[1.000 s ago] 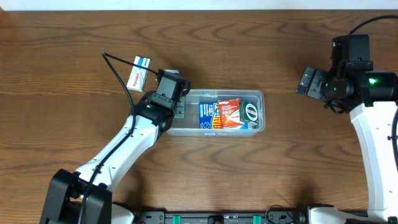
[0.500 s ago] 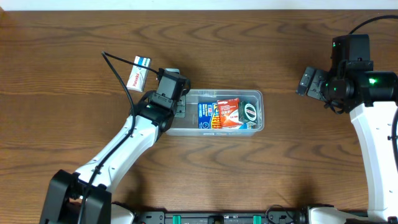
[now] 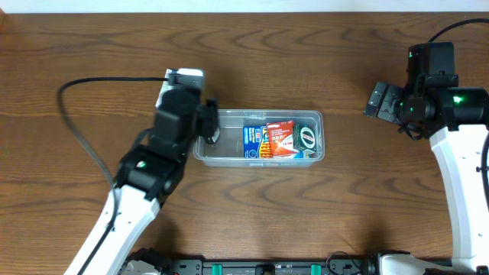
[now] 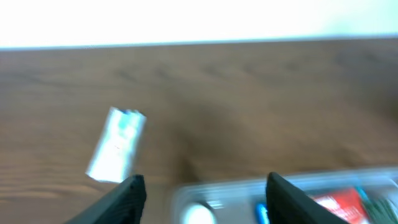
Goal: Pack container
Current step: 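Carry the bottle into the container's left end and release it, then move the left gripper to the white Panadol box and grasp it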
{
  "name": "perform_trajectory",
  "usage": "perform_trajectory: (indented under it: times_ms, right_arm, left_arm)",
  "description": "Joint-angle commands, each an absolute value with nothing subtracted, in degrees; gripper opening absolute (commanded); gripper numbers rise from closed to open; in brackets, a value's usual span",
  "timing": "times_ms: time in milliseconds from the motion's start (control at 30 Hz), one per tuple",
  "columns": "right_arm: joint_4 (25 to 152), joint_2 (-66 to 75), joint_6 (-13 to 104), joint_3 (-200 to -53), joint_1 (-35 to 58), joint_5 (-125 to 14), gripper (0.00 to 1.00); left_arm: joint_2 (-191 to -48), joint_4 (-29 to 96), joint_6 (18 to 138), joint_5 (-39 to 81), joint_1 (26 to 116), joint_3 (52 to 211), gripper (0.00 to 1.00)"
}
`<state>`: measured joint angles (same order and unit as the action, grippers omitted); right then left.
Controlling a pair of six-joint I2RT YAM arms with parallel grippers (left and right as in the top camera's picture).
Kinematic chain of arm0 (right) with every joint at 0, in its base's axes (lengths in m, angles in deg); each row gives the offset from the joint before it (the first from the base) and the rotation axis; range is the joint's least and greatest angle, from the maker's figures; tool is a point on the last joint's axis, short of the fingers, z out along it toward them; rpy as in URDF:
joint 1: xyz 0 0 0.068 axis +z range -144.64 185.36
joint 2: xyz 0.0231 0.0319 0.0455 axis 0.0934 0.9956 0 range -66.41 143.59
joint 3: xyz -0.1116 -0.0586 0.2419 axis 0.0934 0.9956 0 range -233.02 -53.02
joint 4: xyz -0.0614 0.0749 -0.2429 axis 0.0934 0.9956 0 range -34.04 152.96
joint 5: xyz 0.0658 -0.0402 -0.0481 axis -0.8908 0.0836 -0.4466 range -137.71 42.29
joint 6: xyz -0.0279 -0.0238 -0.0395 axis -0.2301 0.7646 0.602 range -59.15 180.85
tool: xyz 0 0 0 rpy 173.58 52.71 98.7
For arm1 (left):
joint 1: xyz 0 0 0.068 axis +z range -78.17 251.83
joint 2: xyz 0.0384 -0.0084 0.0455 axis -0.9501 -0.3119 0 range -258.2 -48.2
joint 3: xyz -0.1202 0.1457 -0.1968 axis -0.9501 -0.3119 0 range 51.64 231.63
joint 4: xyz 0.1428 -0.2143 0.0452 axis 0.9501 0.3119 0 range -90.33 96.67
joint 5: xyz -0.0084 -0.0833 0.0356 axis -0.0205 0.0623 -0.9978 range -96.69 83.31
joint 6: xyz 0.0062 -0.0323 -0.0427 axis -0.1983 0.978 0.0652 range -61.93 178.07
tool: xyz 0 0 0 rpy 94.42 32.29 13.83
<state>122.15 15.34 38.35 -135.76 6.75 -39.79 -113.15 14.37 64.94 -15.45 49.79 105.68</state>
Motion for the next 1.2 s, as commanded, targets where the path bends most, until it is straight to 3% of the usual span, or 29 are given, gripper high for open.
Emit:
perform_trajectory:
  times_ms: [0,367,767,1167]
  right_arm:
    - [122.2,15.6,38.2,-135.7,6.5,-39.6,0.99]
    - [122.2,15.6,38.2,-135.7,6.5,-39.6,0.99]
    - [122.2,15.6,38.2,-135.7,6.5,-39.6,0.99]
    - [122.2,15.6,38.2,-135.7,6.5,-39.6,0.99]
  left_arm:
    - [-113.2,12.6,55.5,-20.3,53.6,106.3,0.68]
    - [-128.8,1.0,52.5,-19.6,66.9,106.3,0.98]
    - [-147.8,-8.0,52.5,-17.7,68.3,106.3,0.98]
    - [-155.6,-11.7,52.5,-14.8,68.3,106.3,0.98]
